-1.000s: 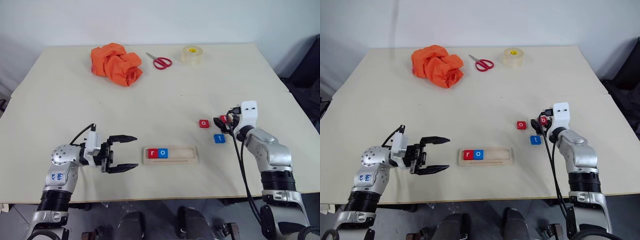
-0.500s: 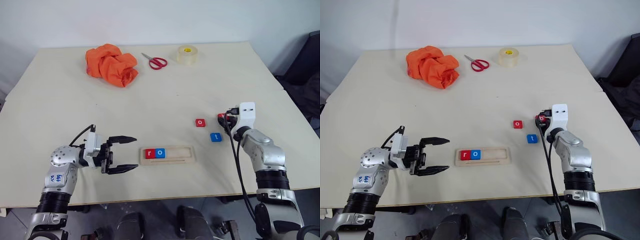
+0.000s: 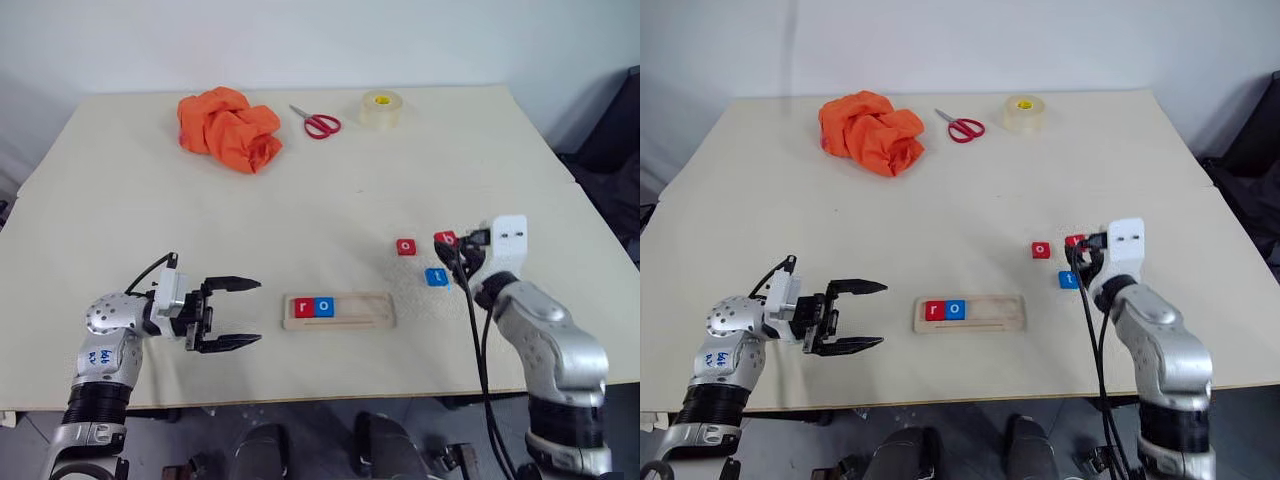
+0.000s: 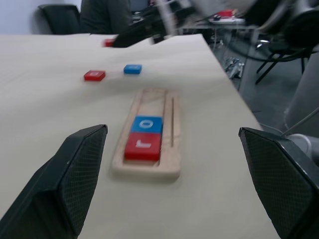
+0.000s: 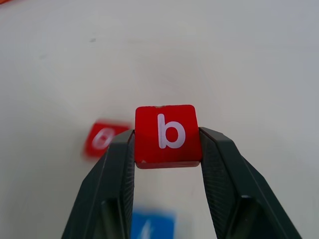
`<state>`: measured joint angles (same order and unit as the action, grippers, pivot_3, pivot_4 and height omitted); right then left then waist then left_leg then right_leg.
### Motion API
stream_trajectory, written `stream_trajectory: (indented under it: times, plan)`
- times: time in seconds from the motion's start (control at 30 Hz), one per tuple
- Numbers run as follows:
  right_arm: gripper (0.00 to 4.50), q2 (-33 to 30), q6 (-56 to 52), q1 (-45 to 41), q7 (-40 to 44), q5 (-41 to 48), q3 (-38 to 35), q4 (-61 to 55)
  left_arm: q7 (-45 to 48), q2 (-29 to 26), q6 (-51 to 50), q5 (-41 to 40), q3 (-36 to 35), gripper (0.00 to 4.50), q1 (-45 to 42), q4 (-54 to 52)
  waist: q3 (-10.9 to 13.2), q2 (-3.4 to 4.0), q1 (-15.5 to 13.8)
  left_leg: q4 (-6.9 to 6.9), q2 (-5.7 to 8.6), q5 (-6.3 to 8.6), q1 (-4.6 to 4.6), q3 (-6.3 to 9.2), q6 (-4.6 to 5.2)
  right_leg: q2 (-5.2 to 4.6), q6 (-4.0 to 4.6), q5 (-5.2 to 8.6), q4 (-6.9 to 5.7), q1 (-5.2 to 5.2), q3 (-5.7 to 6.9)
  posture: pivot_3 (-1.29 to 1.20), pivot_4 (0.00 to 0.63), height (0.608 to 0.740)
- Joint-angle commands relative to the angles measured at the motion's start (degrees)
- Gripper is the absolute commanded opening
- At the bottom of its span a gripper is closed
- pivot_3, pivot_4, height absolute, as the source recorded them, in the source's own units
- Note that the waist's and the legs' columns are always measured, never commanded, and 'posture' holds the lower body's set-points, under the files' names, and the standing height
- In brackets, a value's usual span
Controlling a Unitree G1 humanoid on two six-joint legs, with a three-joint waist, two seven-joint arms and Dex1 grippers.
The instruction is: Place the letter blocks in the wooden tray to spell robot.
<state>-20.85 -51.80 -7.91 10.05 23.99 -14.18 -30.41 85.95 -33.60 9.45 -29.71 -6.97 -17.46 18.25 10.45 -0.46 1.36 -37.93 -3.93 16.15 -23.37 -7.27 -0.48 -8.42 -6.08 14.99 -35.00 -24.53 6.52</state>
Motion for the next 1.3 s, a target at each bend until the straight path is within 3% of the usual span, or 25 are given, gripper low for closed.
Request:
stream_trajectory:
  times: [0.03,0.43,0.73,1.03,1.17,1.3]
  plan:
    - [1.45,1.47,-6.78,5.95,-2.41,3.42,-2.03,-12.05,2.22,-0.18,2.44,-0.18,-0.74,4.50,-0.36,1.36,0.00,-0.01,0.04,0.00,0.00,0.00,-0.01,-0.01,0.01,0.00,0.00,0.00,0.01,0.00,0.00,0.00,0.150,0.740]
    - [1.45,6.29,-8.87,12.07,-6.70,2.06,0.95,-14.88,1.45,0.13,4.05,-0.07,0.16,4.50,-0.31,1.49,-0.03,-0.05,0.23,0.00,-0.07,0.02,0.04,0.02,-0.02,0.02,0.03,0.01,-0.01,0.00,0.03,0.00,0.150,0.740]
    - [4.44,3.11,-5.85,12.02,-3.60,1.79,1.12,-15.07,0.65,0.33,3.08,-0.43,0.12,4.50,0.12,-0.42,-0.03,-0.05,0.22,0.00,-0.06,0.03,0.03,0.02,-0.02,0.03,0.03,0.02,0.01,0.00,0.03,0.00,0.150,0.740]
    - [4.44,-20.33,1.99,12.21,21.29,5.08,-0.09,-11.11,0.80,0.52,2.23,-0.47,0.02,4.50,-0.73,-0.63,-0.03,-0.10,0.17,0.03,-0.06,0.05,0.03,0.06,0.00,0.05,0.02,0.02,0.08,0.03,0.07,0.00,0.150,0.740]
    - [4.44,-32.54,10.51,8.74,35.98,2.61,3.62,-2.31,-0.10,0.94,2.27,-0.36,-0.14,4.50,-0.31,-1.28,0.02,-0.18,0.21,0.00,-0.06,0.05,0.05,0.04,0.00,0.06,0.00,0.01,0.13,0.07,0.06,0.00,0.150,0.740]
    - [4.44,-38.11,17.98,2.92,44.40,-1.38,9.68,7.16,-1.44,1.45,2.14,-0.40,-0.48,4.50,1.45,-3.21,0.11,-0.34,0.20,0.02,-0.09,0.05,0.06,0.05,-0.02,0.08,0.01,0.02,0.13,0.07,0.11,0.00,0.150,0.740]
